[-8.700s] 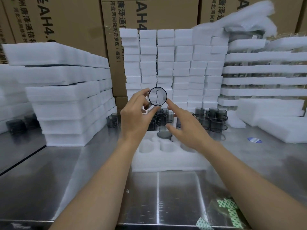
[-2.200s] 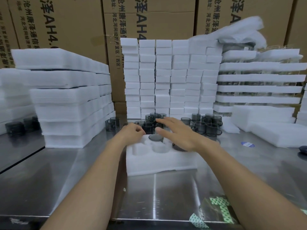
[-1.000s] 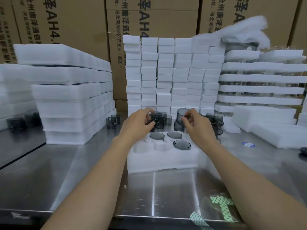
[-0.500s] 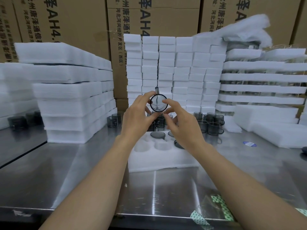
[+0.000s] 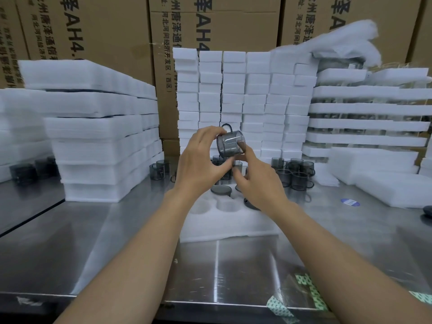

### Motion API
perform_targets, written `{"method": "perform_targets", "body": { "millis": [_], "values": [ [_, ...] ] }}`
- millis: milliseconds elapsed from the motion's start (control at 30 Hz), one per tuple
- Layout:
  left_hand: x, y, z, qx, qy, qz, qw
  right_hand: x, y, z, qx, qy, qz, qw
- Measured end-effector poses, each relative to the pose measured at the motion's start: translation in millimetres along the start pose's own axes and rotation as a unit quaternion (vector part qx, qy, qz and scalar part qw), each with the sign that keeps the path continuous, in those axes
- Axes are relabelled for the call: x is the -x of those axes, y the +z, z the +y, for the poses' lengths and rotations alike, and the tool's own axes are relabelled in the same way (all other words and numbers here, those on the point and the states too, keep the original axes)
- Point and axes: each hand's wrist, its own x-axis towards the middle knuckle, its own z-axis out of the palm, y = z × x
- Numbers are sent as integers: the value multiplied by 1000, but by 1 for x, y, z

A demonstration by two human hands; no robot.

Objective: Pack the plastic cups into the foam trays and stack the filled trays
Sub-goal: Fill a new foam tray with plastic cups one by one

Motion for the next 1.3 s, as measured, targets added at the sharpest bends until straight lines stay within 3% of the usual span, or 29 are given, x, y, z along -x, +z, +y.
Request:
{"method": "perform_targets", "body": {
  "millis": [167,300,433,1067,1167,1300],
  "values": [
    [2,1,2,7,12,-16,1000,2,1,3,38,43,-29,998],
    [3,1,2,-5,12,-23,1000,1,-2,1,-43,21,34,998],
    [3,1,2,-10,18,-31,999,2,-2,0,-46,-8,-5,999],
    [4,0,6,-21,25,-21,999,1,-4,-2,-42,-14,-16,999],
    [3,1,9,35,-24,-17,999,1,-1,1,-64,-16,-3,998],
    [-1,1,13,142,-204,-55,967,1,1,1,-104,-7,30,994]
  ]
}}
